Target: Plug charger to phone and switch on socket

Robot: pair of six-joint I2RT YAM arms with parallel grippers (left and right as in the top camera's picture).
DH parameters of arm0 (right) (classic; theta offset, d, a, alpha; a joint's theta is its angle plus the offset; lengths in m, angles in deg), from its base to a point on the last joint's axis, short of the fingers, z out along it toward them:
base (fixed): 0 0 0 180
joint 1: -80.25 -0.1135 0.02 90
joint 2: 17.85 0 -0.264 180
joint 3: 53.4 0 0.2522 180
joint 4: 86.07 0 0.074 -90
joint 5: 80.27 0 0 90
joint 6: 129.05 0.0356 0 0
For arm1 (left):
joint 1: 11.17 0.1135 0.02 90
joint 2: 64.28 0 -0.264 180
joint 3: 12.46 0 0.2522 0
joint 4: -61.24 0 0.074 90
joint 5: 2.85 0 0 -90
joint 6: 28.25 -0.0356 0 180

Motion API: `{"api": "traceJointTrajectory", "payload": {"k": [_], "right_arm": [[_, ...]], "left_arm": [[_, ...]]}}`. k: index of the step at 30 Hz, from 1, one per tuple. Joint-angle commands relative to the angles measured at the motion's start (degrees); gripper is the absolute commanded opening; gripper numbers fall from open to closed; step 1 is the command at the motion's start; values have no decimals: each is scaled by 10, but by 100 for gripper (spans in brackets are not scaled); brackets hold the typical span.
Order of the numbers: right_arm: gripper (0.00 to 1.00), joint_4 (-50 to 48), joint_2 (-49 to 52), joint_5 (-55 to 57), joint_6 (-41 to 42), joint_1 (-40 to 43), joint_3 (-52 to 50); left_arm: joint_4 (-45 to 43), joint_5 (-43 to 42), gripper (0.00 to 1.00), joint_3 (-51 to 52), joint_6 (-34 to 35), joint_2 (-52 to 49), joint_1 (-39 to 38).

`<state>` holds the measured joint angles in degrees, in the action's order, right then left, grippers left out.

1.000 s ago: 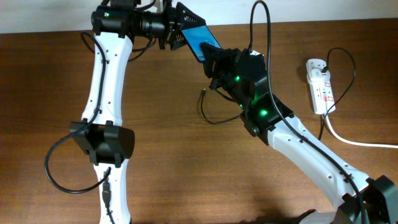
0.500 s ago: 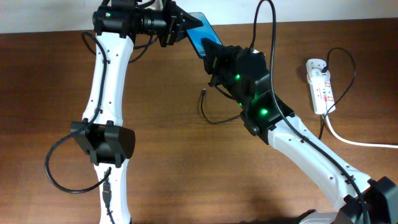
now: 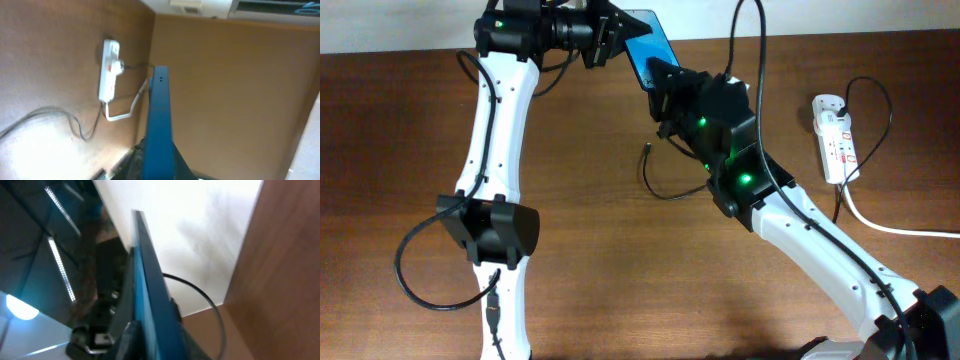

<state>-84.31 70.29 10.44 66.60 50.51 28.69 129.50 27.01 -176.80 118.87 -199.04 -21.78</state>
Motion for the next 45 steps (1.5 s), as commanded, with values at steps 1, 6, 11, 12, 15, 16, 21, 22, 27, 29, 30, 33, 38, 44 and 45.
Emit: {"api": "traceJointTrajectory", "payload": {"k": [1, 6, 11, 12, 15, 16, 21, 22, 27, 29, 30, 33, 38, 44, 45], "right_arm": [[41, 16, 4, -60, -17, -25, -15], [66, 25, 4, -60, -19, -24, -15], [77, 112, 4, -60, -233, -8, -15], [78, 138, 4, -60, -276, -6, -15], [89, 219, 4, -56, -429, -5, -15], [90, 245, 4, -47, -481, -6, -15], [75, 335, 4, -65, -665, -2, -15], [74, 346, 4, -68, -665, 4, -12], [61, 410, 43, -154, -698, 61, 71], [61, 464, 101, -156, -710, 65, 145], [61, 487, 136, -162, -714, 65, 188], [49, 521, 245, -177, -707, 65, 288], [43, 506, 350, -181, -682, 65, 290], [39, 480, 422, -182, -681, 65, 290], [37, 477, 425, -183, -681, 65, 290]], "left_arm": [[-18, 12, 0, -11, -36, -1, 2], [-18, 15, 0, -11, -67, -1, 9], [14, 21, 0, -11, -202, -1, 73], [31, 31, 0, -11, -217, -1, 82], [127, 51, 0, -11, -309, -1, 113], [147, 51, 0, -11, -332, -1, 115], [256, 71, 0, -11, -478, -1, 126], [264, 75, 0, -11, -478, -1, 137], [287, 75, 0, -11, -478, -1, 161], [287, 75, 0, -11, -478, -1, 161], [287, 75, 0, -11, -478, -1, 161], [292, 74, 0, -11, -478, -1, 161], [303, 74, 0, -11, -474, -1, 161], [303, 74, 0, -11, -474, -1, 161], [303, 74, 0, -11, -474, -1, 161]]}}
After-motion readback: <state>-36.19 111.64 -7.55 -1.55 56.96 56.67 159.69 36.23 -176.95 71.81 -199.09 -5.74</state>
